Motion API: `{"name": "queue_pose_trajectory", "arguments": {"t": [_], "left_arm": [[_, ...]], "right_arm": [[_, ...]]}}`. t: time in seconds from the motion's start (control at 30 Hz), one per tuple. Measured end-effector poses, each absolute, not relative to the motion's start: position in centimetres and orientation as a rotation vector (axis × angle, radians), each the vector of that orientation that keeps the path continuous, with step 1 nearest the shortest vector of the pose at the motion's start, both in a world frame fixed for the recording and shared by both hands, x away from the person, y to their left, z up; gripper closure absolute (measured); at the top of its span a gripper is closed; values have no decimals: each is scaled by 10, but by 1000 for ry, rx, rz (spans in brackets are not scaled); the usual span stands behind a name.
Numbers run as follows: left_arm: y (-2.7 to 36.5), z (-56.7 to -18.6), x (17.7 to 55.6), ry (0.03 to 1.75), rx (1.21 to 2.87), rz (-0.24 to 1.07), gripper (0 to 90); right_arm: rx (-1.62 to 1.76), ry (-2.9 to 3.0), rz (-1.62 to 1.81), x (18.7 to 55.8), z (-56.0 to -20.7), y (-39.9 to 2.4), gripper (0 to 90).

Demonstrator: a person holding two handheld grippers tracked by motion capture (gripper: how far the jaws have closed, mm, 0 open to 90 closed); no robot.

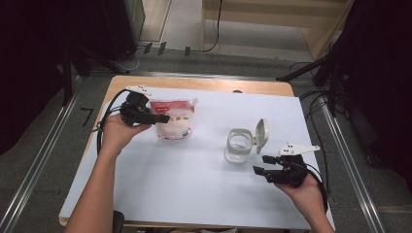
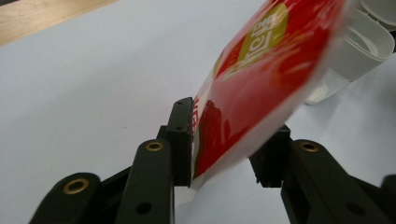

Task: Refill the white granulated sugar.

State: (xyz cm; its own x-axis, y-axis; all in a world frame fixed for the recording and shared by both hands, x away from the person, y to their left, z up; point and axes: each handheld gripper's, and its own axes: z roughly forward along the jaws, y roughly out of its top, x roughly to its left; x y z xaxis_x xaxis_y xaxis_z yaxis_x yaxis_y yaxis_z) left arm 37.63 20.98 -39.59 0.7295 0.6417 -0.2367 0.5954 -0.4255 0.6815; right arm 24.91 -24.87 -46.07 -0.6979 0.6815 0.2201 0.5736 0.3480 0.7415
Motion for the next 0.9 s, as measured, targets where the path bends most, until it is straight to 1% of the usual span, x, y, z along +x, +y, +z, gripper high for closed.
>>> {"name": "queue_pose_trajectory", "arguments": {"t": [0.07,0.27,0.43,0.5,0.63,0.67,0.73,0.9], "left_arm": [[210,-396,377,948,2134,48,693],[208,-397,376,901,2167,49,800],[204,-395,375,918,2166,15,875],[201,-395,376,939,2157,-22,889],[200,-391,376,970,2125,-45,900],[200,-390,376,976,2106,-84,900],[200,-387,374,963,2104,-112,900],[194,-374,366,932,2117,-133,900]], "right_arm": [[1145,2477,1276,248,-460,-247,436],[1119,2488,1288,247,-459,-244,462],[1084,2487,1318,244,-456,-238,471],[1085,2489,1348,241,-453,-233,470],[1037,2488,1387,236,-446,-224,474],[1038,2487,1388,236,-445,-223,474],[1038,2491,1401,236,-444,-219,474],[1029,2496,1398,235,-445,-211,477]]}}
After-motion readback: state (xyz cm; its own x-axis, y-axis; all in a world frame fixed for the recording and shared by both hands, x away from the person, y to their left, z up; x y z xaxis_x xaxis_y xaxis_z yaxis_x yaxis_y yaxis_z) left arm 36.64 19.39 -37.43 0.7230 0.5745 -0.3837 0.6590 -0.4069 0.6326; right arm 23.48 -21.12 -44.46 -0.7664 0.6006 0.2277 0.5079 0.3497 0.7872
